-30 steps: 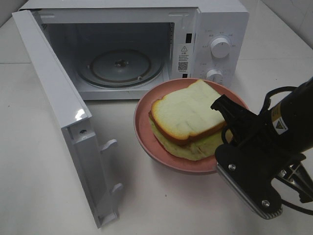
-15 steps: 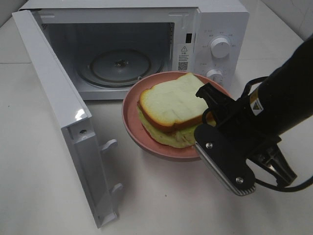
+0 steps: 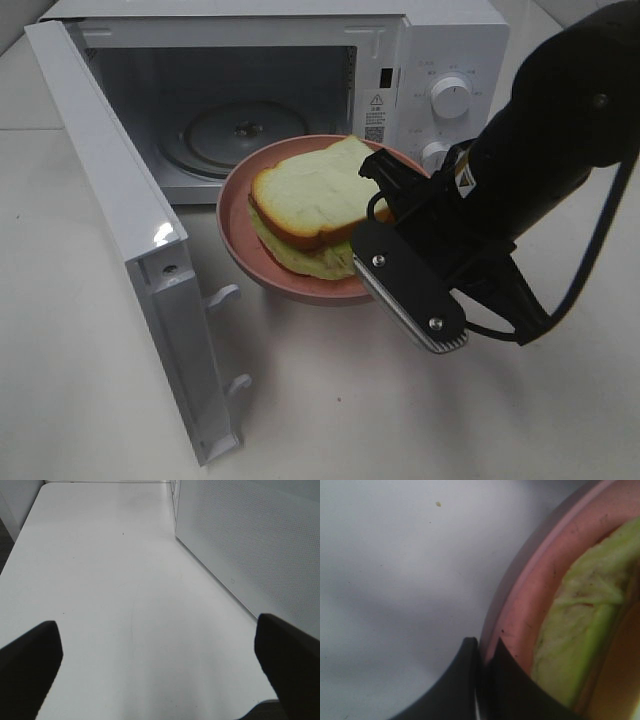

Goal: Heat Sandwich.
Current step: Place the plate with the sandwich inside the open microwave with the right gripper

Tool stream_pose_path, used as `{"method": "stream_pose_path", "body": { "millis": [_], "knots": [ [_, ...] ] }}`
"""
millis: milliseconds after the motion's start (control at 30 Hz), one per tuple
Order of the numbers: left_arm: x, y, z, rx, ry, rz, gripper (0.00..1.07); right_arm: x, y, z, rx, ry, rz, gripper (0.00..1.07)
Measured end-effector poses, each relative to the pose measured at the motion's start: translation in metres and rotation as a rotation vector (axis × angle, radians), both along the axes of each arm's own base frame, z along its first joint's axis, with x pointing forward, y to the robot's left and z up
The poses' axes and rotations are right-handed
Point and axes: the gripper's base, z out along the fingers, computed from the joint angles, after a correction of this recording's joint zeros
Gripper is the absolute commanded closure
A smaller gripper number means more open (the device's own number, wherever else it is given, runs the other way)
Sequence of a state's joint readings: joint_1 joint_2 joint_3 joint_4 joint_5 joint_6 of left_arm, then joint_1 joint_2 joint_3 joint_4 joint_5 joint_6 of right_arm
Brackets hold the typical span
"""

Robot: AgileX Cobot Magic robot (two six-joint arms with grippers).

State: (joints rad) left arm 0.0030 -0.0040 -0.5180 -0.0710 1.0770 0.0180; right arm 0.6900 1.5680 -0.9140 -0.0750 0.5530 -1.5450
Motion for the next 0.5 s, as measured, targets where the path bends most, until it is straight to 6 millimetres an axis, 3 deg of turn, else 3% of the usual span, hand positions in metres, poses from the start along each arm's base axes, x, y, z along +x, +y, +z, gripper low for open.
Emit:
{"method": "stream_pose_path", "body": {
  "millis": [500],
  "knots": [
    [0.000,0.000,0.000,0.000,0.000,0.000,0.07,0.029,0.024,0.001,0.010,-0.011,-0.001,1.07]
  ]
}}
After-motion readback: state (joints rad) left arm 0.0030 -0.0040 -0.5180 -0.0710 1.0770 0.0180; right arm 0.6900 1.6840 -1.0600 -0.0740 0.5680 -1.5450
